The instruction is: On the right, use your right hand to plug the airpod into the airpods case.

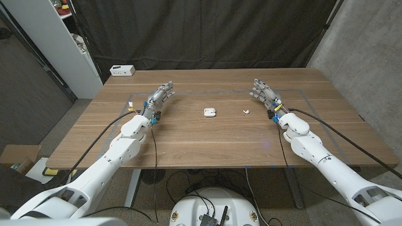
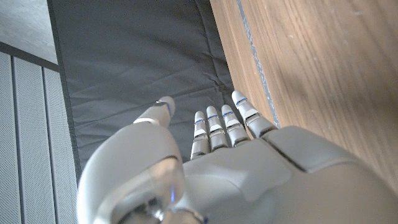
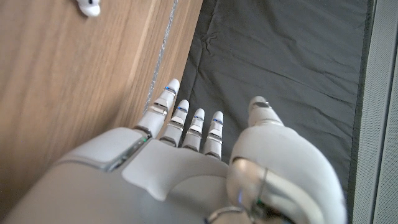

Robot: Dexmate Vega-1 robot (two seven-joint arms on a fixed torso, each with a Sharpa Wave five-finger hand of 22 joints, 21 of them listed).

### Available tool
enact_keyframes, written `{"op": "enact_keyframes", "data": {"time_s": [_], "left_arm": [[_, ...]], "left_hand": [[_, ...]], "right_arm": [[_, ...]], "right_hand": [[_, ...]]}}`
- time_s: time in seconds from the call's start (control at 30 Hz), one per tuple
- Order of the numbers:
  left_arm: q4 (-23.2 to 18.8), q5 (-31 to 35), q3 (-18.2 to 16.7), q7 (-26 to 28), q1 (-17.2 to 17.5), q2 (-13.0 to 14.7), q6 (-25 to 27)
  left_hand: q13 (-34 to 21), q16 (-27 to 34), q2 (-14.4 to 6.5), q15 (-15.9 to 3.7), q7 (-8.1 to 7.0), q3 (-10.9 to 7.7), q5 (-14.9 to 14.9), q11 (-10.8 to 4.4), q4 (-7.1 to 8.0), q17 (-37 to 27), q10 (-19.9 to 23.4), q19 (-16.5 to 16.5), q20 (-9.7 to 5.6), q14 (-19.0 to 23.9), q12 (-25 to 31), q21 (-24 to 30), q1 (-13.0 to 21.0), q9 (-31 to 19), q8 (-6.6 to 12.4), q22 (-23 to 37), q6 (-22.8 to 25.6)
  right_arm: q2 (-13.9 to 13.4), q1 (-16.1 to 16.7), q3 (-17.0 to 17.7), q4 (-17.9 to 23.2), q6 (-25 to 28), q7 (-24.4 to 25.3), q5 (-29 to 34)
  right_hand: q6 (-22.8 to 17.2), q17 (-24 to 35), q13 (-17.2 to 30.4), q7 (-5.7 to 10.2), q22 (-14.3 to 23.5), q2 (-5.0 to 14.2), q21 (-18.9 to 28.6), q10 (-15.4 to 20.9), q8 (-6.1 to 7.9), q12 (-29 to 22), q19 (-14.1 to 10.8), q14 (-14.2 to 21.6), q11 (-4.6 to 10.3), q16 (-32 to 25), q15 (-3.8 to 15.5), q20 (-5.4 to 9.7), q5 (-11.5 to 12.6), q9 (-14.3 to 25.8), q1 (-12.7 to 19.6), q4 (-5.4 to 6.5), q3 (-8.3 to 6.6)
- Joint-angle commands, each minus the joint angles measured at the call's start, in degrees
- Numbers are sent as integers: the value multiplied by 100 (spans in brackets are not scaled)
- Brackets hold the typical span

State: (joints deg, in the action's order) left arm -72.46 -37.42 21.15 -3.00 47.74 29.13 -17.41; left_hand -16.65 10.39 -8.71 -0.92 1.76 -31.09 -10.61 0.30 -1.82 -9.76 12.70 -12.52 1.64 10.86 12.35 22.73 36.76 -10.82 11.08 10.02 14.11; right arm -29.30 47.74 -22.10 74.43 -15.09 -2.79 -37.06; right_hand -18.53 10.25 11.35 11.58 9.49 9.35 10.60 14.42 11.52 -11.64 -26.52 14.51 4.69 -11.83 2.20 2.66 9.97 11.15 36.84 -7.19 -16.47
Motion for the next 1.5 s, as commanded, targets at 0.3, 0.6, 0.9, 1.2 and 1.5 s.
{"op": "enact_keyframes", "data": {"time_s": [0.3,0.6,0.9,1.2,1.5], "left_arm": [[-413,146,-89,211,364,344,47],[-442,196,-63,131,317,401,47],[-780,441,-43,566,492,376,14],[-1144,752,92,1110,730,202,45],[-1459,1154,172,1709,971,74,65]], "left_hand": [[12,11,39,-18,-32,-25,-43,-11,-143,5,103,57,37,45,44,-39,121,-8,41,28,113],[25,10,53,-29,-32,-16,-44,-33,-175,2,149,119,73,53,62,-82,103,-11,53,29,171],[40,10,62,-44,-46,-4,-46,-49,-210,-1,193,143,88,65,79,-116,75,-16,82,30,286],[68,9,61,-71,-102,15,-52,-74,-290,-1,250,128,77,82,98,-159,44,-24,76,32,361],[87,6,57,-91,-122,29,-54,-91,-347,1,283,118,79,84,108,-197,15,-30,70,33,410]], "right_arm": [[-1837,-768,-759,1743,2236,-496,1560],[-2328,-955,-1033,2389,2855,-788,2238],[-2658,-1061,-1173,2530,2545,-1131,2906],[-2837,-1137,-1349,2192,1636,-1450,3748],[-2841,-1129,-1414,1763,695,-1290,4678]], "right_hand": [[-379,-21,32,125,19,-302,-52,-318,66,72,555,-438,164,157,716,-254,34,81,663,-300,-121],[-414,16,55,124,33,-340,-49,-396,60,46,834,-700,300,150,668,-498,57,87,947,-298,-181],[-517,50,81,132,43,-333,-32,-486,106,38,996,-905,400,130,686,-538,79,123,1301,-338,-287],[-756,73,128,131,43,-346,-10,-664,177,34,1160,-1225,506,118,672,-490,79,148,1675,-312,-365],[-1089,76,157,135,38,-327,-1,-659,314,-10,1238,-1308,589,84,606,-440,70,221,1915,-298,-407]]}}
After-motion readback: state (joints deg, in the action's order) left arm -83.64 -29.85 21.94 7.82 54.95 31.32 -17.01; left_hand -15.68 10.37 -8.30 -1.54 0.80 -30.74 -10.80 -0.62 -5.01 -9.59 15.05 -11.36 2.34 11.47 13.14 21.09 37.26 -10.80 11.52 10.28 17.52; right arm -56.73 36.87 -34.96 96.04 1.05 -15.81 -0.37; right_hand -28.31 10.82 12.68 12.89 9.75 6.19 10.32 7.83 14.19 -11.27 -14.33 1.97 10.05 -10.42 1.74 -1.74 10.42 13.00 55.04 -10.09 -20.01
